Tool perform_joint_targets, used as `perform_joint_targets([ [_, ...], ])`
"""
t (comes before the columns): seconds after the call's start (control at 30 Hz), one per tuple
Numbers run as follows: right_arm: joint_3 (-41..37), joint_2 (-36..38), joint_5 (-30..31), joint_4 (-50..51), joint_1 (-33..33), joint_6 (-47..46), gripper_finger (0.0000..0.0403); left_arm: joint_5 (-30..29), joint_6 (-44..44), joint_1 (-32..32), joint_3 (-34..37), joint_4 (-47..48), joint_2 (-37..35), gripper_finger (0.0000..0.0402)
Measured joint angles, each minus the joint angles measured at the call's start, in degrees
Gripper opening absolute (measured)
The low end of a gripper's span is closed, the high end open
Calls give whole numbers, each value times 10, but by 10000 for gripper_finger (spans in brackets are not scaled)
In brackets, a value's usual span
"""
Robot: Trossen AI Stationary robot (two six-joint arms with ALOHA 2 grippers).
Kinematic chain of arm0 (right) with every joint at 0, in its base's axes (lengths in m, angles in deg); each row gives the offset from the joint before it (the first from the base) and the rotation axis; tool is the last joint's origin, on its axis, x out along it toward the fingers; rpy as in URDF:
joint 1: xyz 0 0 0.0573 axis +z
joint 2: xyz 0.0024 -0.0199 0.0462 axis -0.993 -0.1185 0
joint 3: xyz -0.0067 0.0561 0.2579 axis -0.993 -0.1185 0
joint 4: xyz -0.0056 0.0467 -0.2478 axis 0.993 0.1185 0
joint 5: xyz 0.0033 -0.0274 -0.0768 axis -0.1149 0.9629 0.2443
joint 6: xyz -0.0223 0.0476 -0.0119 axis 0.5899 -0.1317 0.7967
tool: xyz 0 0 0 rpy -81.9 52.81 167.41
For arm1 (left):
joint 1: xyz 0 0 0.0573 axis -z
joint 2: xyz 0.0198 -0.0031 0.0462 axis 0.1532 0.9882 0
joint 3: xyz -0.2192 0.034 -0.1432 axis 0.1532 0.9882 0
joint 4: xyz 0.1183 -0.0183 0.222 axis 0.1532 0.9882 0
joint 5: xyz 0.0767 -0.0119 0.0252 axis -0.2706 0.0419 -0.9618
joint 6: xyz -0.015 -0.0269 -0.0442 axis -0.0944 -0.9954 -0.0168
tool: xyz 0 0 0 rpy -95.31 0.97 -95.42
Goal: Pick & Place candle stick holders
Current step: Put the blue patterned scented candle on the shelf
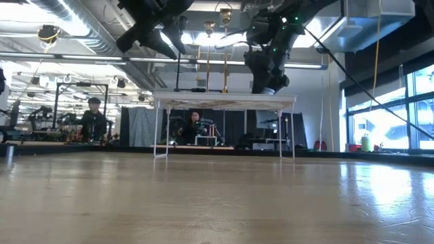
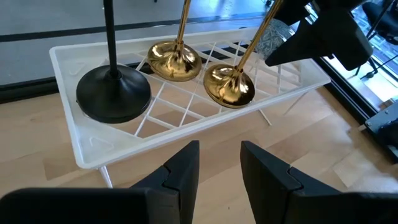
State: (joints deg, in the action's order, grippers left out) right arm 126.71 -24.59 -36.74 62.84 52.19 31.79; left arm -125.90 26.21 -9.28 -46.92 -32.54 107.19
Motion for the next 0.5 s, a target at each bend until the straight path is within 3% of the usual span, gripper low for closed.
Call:
perform_joint_targets([
  [0.5, 0, -1, -17, 0, 0, 6, 335, -4, 0, 0, 0, 1, 0, 113],
])
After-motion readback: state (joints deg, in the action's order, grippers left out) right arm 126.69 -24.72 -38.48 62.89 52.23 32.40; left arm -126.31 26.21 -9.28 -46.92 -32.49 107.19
